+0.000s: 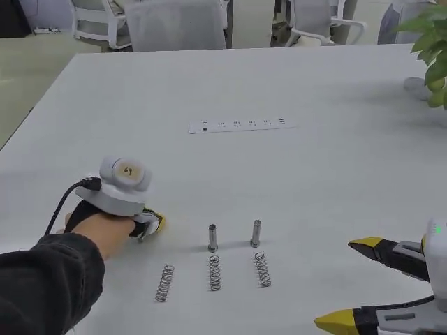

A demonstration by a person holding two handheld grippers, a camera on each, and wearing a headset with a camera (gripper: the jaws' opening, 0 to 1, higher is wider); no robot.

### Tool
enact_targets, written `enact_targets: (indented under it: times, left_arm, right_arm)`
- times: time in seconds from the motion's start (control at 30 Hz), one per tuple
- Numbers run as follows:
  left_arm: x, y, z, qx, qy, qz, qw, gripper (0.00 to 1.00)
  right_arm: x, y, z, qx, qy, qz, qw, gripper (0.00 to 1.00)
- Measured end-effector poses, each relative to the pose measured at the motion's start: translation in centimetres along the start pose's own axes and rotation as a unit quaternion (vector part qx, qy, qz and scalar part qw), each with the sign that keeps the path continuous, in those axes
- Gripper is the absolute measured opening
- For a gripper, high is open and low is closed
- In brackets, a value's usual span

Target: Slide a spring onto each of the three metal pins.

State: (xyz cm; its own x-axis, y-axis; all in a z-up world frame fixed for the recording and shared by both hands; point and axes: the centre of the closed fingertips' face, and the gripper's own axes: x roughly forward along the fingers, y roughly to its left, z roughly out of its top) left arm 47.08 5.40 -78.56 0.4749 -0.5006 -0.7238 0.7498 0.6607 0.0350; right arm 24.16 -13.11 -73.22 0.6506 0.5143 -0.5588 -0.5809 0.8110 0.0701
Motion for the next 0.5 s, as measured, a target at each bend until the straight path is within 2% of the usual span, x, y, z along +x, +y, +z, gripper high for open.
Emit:
enact_targets:
  times: [0.5]
  left_arm:
    - [-1.8,-0.4,0.4,-0.006,-0.010,-0.003,0.9999,0.00]
  right_arm:
    - [0.1,0.2,0.8,-0.013,-0.006,0.004,0.9999,0.84]
